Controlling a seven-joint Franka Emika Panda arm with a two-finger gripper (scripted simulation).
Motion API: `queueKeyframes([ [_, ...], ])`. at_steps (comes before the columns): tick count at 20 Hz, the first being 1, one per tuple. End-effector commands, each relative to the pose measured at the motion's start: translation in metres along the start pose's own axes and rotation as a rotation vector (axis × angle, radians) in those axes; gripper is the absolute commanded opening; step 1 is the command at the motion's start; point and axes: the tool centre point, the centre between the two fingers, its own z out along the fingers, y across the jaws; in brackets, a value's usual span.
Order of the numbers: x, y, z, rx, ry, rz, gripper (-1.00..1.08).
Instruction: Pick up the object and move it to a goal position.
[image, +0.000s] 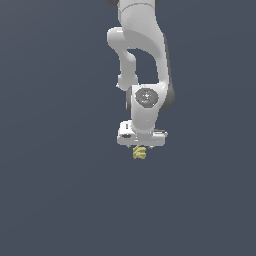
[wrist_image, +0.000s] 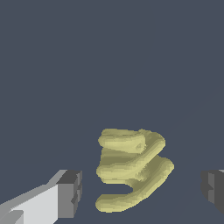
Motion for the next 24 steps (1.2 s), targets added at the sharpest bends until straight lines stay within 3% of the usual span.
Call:
queueKeyframes([
  [1, -0.001, 0.000, 0.011, 0.000, -0.001, 0.001, 1.00],
  [11, 0.000, 0.000, 0.043, 0.000, 0.000, 0.003, 1.00],
  [12, 0.000, 0.000, 0.043, 0.000, 0.000, 0.003, -1.00],
  [24, 0.000, 0.001, 0.041, 0.000, 0.000, 0.003, -1.00],
])
